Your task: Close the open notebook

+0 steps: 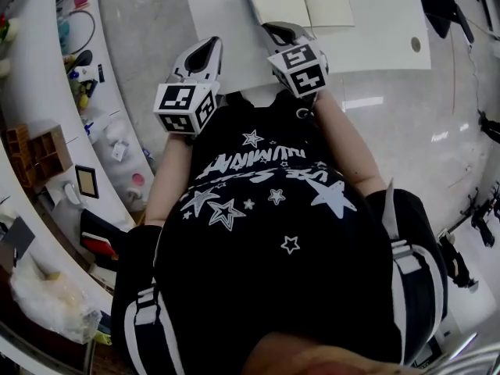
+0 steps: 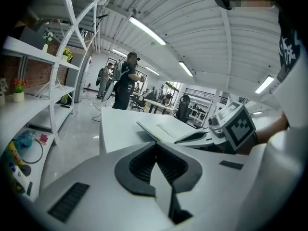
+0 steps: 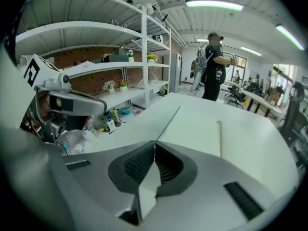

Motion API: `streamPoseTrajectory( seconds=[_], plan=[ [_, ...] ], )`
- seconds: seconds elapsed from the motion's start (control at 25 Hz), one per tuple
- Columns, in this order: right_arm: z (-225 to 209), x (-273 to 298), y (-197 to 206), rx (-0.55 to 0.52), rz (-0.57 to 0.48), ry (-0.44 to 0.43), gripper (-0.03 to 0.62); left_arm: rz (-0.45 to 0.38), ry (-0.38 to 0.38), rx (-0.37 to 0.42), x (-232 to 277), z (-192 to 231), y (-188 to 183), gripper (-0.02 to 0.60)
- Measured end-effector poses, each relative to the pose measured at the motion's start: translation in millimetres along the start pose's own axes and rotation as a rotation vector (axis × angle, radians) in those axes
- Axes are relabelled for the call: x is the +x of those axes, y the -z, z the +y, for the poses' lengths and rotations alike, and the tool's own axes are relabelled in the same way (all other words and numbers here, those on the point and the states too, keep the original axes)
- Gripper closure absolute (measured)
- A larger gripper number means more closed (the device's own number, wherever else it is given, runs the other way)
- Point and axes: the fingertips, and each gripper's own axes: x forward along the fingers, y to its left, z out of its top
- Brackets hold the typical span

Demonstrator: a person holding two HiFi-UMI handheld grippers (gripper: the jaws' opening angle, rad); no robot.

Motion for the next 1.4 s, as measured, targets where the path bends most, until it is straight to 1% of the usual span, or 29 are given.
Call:
streamPoseTrajectory(
  seconds=[0.16,0.28,0.4,0.56,0.84,1.04,1.24,1.4],
  plan=[
    [-15,-22,-21,0.032,-0.101,0.007,0.579,-0.005,0.015,0.020,10,-12,-6,0.570],
    [-27,-41,-21,0.079,-0.139,-0.009,0.579,-0.005,0.024,0.031,18,-25,-8,0.570],
    [-41,-60,-23,0.102,-0.171,-0.017,0.579,-0.006,0.030,0.046,30,-39,-12,0.570],
    [-64,-80,-24,0.085,-0.227,-0.039,0.579,-0.003,0.024,0.060,51,-58,-16,0.570],
    [-115,-115,-14,0.083,-0.275,-0.062,0.579,-0.017,-0.004,0.073,87,-103,-27,0.571],
    [-167,-130,19,0.136,-0.253,-0.050,0.579,-0.012,-0.049,0.077,109,-129,-25,0.570],
    [-213,-121,60,0.155,-0.198,-0.022,0.579,0.013,-0.098,0.078,123,-151,-15,0.571],
    [-230,-105,97,0.121,-0.108,-0.024,0.579,0.024,-0.139,0.072,127,-169,-9,0.570]
  ],
)
